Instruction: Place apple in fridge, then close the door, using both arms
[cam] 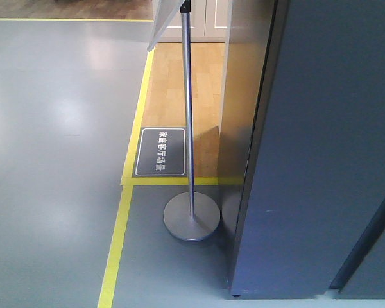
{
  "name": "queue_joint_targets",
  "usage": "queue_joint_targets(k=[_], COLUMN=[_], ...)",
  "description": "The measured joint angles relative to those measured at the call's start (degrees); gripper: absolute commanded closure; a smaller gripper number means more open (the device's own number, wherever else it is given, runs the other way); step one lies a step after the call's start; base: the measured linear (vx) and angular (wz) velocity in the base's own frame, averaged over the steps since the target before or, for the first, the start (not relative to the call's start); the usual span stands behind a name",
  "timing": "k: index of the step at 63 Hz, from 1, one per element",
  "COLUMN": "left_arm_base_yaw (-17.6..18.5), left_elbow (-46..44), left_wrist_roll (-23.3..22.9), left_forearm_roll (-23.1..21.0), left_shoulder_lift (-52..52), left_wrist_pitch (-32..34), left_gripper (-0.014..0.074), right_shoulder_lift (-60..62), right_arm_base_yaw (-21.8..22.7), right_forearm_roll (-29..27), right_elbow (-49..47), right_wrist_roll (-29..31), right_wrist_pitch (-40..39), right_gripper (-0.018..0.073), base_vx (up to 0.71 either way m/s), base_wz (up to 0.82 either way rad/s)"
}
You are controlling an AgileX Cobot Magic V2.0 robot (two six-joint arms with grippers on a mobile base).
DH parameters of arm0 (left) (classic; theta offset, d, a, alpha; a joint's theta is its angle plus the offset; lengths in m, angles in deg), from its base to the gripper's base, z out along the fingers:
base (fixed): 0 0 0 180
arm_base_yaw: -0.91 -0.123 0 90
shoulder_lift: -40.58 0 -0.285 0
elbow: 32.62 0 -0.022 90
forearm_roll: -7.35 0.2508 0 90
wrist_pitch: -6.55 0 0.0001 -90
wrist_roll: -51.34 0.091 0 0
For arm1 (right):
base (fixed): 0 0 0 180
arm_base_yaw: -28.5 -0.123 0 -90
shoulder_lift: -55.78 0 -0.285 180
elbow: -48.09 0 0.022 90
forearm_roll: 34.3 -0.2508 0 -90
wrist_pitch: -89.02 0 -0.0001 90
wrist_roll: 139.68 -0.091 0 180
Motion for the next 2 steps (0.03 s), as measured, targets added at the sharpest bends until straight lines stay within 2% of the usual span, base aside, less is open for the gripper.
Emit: queue_joint_targets(k=[2], left_arm_base_yaw=[0.00], left_elbow=[0.00], left_wrist_roll=[0.00], left_forearm_roll=[0.00], left_shoulder_lift=[0.00], left_wrist_pitch=[0.00], left_gripper=[0.0603], right_shoulder_lift=[0.00], right_arm_base_yaw=[0.00], right_forearm_roll=[0.00], right_elbow=[0.00], right_wrist_roll=[0.00], right_wrist_pitch=[0.00], right_gripper=[0.0563], base_vx=[0.00], base_wz=[0.00])
